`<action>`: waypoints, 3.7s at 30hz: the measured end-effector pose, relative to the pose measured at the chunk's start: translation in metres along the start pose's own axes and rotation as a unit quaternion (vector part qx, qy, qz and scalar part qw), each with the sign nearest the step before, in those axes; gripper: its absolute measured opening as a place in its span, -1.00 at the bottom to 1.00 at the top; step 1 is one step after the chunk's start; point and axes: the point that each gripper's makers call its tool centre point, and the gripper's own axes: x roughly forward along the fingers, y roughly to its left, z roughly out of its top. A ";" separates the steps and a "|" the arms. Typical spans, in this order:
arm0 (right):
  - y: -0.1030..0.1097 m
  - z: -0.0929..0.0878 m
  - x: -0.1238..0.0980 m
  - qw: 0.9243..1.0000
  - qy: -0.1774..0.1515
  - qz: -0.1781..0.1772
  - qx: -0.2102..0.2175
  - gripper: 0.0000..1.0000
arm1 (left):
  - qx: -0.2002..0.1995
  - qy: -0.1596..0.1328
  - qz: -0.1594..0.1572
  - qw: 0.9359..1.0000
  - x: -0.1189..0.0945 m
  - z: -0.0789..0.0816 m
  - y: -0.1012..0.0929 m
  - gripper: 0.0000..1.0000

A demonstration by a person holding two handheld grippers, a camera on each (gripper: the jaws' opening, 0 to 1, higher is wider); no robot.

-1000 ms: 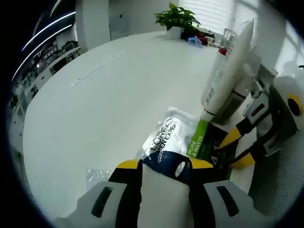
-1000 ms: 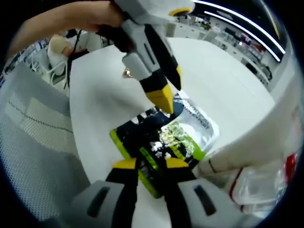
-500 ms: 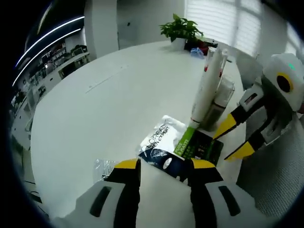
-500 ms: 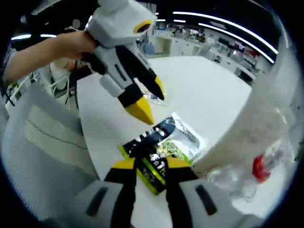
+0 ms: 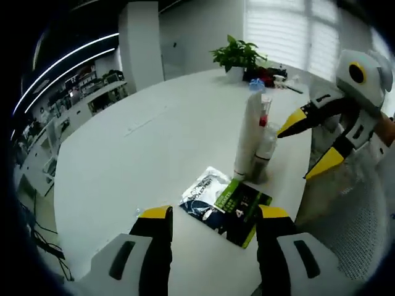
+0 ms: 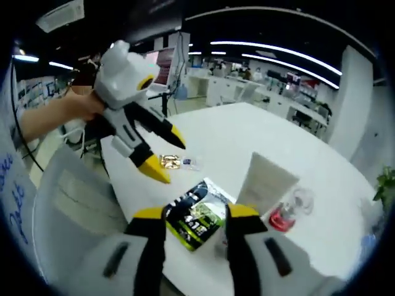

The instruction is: Arrange the skincare products in the storage area until every visible bottle or jar stands upright without overlapping.

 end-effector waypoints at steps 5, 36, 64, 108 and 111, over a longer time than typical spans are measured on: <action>-0.014 0.004 -0.020 0.999 -0.017 -0.024 0.013 0.04 | 0.000 -0.011 0.012 1.000 -0.016 0.007 -0.003 0.21; -0.049 -0.014 -0.052 0.999 -0.017 -0.036 0.028 0.82 | -0.051 -0.029 0.031 0.998 -0.053 0.003 -0.022 0.94; -0.049 -0.008 -0.046 0.995 0.000 -0.090 0.036 0.99 | -0.061 0.018 0.025 0.998 -0.041 -0.045 0.039 0.94; -0.056 -0.025 -0.043 0.993 0.038 -0.086 0.068 0.99 | -0.118 0.121 0.034 0.985 0.035 -0.117 0.111 0.32; -0.057 -0.025 -0.043 0.993 0.037 -0.088 0.070 0.99 | -0.116 0.134 0.038 0.983 0.037 -0.123 0.116 0.20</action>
